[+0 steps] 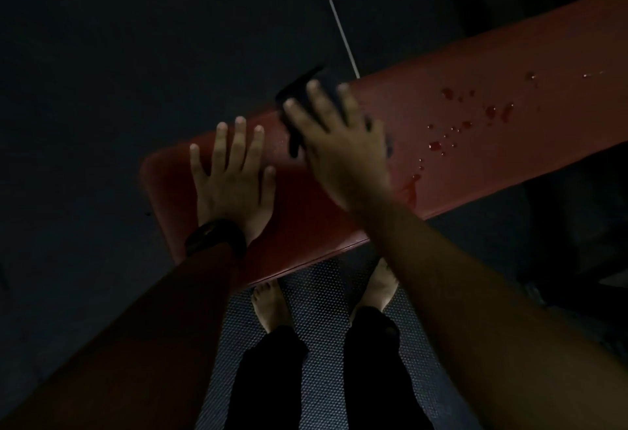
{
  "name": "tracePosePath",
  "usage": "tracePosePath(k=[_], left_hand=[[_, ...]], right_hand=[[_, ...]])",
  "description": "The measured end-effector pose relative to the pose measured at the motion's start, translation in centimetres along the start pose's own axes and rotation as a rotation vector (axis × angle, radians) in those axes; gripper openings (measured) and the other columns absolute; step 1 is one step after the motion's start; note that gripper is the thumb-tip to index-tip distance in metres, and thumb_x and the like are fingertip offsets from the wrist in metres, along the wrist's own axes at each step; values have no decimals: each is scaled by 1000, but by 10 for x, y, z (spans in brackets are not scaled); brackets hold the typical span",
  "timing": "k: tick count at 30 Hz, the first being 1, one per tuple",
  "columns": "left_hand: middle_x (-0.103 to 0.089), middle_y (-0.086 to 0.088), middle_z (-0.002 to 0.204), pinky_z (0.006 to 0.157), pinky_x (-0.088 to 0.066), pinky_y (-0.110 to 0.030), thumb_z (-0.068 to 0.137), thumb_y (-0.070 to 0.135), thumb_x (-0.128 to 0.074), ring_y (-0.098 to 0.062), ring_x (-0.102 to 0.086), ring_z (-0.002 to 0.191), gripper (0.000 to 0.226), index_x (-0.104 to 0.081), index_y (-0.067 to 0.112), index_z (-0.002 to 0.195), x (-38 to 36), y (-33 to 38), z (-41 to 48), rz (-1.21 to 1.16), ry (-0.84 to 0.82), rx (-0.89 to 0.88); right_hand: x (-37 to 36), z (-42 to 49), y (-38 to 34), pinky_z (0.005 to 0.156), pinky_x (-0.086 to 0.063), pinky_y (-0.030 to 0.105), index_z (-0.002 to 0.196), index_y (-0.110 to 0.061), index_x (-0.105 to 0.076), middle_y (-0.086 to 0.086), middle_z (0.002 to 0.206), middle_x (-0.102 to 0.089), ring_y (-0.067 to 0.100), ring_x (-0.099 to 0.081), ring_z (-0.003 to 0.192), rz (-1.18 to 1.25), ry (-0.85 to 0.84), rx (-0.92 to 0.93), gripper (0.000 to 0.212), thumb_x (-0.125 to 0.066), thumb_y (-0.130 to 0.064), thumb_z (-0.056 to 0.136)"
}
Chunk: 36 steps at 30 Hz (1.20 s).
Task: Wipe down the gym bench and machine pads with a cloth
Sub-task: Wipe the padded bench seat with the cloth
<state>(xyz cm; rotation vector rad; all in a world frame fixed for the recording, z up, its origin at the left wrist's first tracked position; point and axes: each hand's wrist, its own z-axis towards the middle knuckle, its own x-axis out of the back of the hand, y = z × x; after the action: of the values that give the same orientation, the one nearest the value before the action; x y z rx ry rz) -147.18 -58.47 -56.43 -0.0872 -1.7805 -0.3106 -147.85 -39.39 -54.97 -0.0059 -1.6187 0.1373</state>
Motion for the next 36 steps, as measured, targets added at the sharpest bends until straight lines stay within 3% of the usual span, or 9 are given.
tracePosePath(k=[4, 6, 13, 15, 19, 22, 27, 30, 36], left_hand=[[-13, -5, 170, 122, -3, -62, 103, 47, -21, -26, -6, 157, 64, -19, 22, 161, 0, 1, 0, 6, 7, 7], [-14, -5, 170, 122, -4, -63, 102, 46, -22, -27, -7, 157, 64, -20, 22, 161, 0, 1, 0, 6, 6, 8], [-13, -4, 170, 121, -3, -63, 100, 47, -22, -26, -5, 157, 66, -21, 22, 161, -1, 1, 0, -1, 15, 5], [-16, -5, 169, 120, -4, -64, 99, 46, -25, -28, -9, 157, 66, -23, 22, 160, -1, 1, 0, -2, 28, 6], [-17, -5, 169, 120, -5, -64, 99, 46, -27, -28, -10, 156, 65, -24, 22, 160, -1, 1, 1, -2, 26, 6], [-16, -5, 169, 121, -4, -64, 100, 46, -26, -28, -9, 156, 66, -22, 21, 161, -1, 1, 1, -2, 26, 4], [-15, -8, 169, 123, -1, -59, 101, 45, -20, -26, -7, 157, 68, -23, 12, 159, -2, 2, 1, -13, 33, 20], [-14, -8, 170, 123, 0, -57, 99, 44, -25, -24, -7, 157, 68, -22, 12, 160, -2, 1, 0, -34, 45, 26], [-10, -7, 170, 124, 1, -57, 101, 44, -24, -24, -3, 157, 69, -14, 12, 162, -1, 2, -1, -13, 31, 18]], right_hand=[[8, -8, 14, 106, -35, 57, 160, -39, -20, -3, 170, -13, 35, -15, 154, 101, 53, -605, 64, -46, -40, 101], [7, -29, -14, 103, -40, 59, 159, -35, -25, 0, 169, -19, 38, -21, 152, 56, 86, -715, 66, -50, -38, 99], [6, 1, -25, 99, -43, 59, 155, -36, -36, 2, 165, -30, 38, -32, 147, 15, -34, 135, 57, -42, -43, 99], [11, 29, -4, 103, -38, 58, 157, -41, -27, -1, 168, -22, 35, -24, 151, 3, -111, 156, 57, -42, -42, 101], [18, 24, 26, 106, -34, 56, 159, -42, -19, -5, 170, -10, 32, -13, 155, 80, -37, -440, 62, -44, -40, 102], [10, -17, -11, 103, -38, 58, 159, -35, -24, 0, 169, -16, 37, -20, 152, 28, 43, -615, 67, -53, -37, 99], [-6, -40, -63, 99, -42, 57, 149, -33, -48, 2, 160, -40, 39, -38, 143, 111, 92, -33, 53, -51, -45, 98], [1, 0, -24, 96, -45, 57, 152, -37, -41, 2, 162, -35, 38, -36, 145, 26, 7, 190, 56, -36, -44, 97], [6, -31, 10, 102, -41, 56, 157, -37, -31, -1, 167, -24, 35, -26, 151, 70, 128, -600, 63, -48, -39, 97]])
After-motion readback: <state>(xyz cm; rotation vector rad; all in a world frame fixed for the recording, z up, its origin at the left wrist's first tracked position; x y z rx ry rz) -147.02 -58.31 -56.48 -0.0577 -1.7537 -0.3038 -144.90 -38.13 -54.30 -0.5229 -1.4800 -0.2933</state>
